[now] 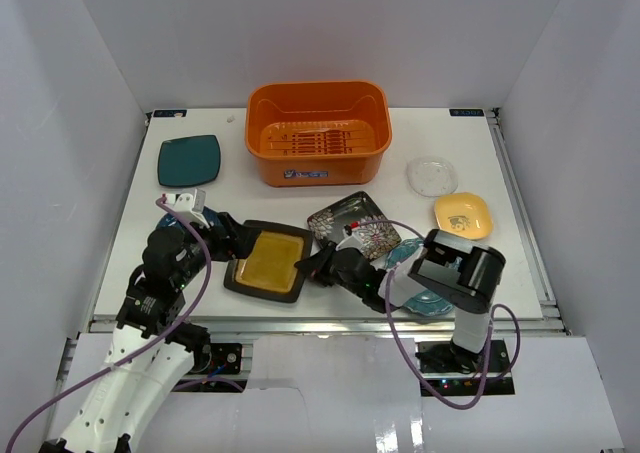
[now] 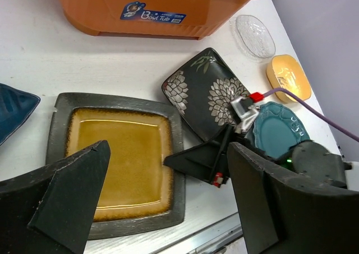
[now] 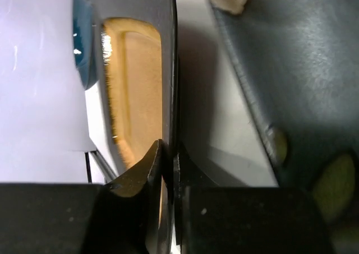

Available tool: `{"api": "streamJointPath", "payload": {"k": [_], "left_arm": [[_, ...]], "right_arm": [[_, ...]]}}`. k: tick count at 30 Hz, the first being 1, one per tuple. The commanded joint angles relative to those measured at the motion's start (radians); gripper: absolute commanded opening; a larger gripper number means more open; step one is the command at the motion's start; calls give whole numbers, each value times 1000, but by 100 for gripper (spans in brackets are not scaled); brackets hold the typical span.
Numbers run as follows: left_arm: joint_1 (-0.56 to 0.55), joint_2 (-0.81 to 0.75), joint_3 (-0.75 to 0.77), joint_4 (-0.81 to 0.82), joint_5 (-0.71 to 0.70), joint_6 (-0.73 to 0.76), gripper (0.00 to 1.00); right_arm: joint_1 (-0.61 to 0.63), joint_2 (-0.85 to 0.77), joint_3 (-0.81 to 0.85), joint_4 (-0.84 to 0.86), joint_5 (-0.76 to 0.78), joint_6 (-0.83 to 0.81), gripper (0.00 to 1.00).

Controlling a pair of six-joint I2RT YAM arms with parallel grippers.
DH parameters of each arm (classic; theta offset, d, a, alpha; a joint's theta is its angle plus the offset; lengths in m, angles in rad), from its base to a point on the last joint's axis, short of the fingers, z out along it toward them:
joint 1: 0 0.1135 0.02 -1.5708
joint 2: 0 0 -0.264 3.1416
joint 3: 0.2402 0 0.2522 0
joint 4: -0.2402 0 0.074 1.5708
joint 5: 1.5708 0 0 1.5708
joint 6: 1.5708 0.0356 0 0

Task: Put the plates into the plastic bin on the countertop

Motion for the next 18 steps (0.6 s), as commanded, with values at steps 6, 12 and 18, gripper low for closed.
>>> {"api": "streamJointPath", "payload": {"k": [6,12,18], "left_arm": [[-6,8,13,-12,-83,-7,96],[-6,33,53,-49,-115,-82,96],[-6,59,4,-47,-34,-188,91]], "right_arm": [[1,-443,-69,-97,64,-259,8],[-194,-707,168,-408,-57,-542,8],[-461,-585,664,-673,-327,-677,8]]}}
